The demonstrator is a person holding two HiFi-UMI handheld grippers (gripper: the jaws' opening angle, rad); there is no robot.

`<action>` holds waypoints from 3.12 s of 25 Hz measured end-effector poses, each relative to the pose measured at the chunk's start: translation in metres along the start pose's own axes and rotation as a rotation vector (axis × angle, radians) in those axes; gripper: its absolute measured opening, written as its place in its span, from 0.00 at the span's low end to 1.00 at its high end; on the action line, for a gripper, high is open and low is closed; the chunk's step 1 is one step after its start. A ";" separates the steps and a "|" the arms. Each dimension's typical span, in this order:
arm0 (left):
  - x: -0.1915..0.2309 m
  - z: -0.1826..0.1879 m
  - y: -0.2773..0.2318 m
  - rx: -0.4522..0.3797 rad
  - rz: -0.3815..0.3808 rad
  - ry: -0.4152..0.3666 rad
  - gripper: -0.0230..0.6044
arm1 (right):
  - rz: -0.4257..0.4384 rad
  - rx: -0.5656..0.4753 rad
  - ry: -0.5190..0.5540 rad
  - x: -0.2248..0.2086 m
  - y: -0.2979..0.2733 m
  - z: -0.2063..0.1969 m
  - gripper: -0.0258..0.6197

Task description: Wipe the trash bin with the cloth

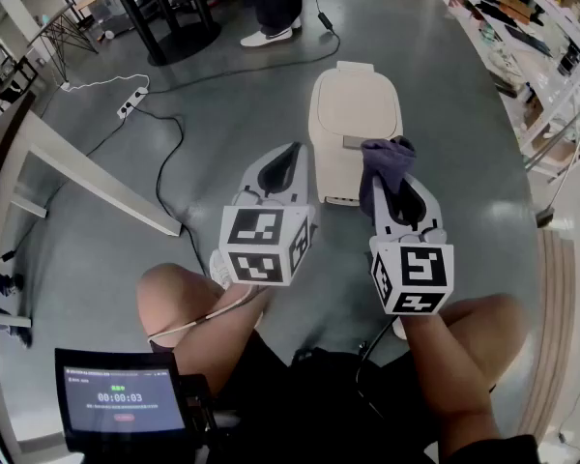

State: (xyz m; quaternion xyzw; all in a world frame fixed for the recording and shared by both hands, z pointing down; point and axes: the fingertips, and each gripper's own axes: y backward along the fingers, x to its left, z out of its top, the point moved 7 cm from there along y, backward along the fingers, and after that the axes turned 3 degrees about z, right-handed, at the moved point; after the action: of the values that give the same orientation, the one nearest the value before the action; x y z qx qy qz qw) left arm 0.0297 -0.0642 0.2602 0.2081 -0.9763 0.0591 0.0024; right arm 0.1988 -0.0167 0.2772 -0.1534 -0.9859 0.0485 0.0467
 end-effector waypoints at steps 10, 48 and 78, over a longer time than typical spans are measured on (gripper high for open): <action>0.005 0.036 -0.026 -0.038 -0.011 -0.193 0.04 | 0.031 0.020 0.060 -0.008 -0.030 0.015 0.16; 0.124 0.029 -0.145 0.165 -0.045 -0.273 0.04 | 0.169 0.552 -0.327 -0.112 -0.344 0.013 0.16; 0.102 -0.012 -0.224 0.254 -0.130 -0.192 0.04 | 0.165 0.929 -0.268 -0.147 -0.437 -0.050 0.16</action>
State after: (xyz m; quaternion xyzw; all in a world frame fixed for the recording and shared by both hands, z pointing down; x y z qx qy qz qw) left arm 0.0275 -0.3070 0.3002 0.2743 -0.9412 0.1614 -0.1131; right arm 0.2129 -0.4723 0.3633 -0.1863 -0.8418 0.5061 -0.0210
